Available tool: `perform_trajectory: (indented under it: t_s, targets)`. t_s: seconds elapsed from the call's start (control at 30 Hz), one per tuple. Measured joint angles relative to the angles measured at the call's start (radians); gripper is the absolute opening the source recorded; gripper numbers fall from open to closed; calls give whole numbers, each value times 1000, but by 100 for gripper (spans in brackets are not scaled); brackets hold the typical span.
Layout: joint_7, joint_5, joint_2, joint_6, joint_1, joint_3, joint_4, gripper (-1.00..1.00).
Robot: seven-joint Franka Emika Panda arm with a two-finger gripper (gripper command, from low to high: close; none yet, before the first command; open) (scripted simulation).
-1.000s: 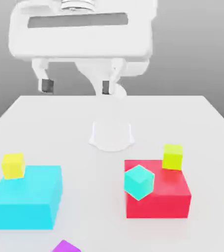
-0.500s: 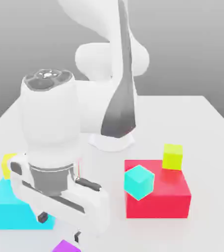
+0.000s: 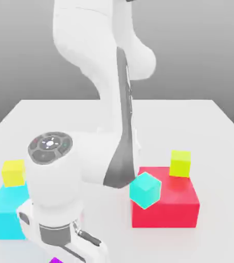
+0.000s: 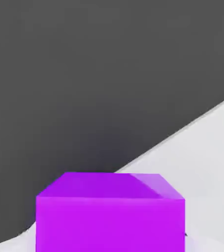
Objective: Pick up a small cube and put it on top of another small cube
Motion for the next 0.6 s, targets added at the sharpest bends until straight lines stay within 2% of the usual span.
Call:
perform_trajectory:
  t_s: [0.27, 0.6]
  targets:
    - [-193, -31, -287, -108, 88, 123, -181, -100]
    - [-552, 54, -652, -227, 319, 193, -424, -100]
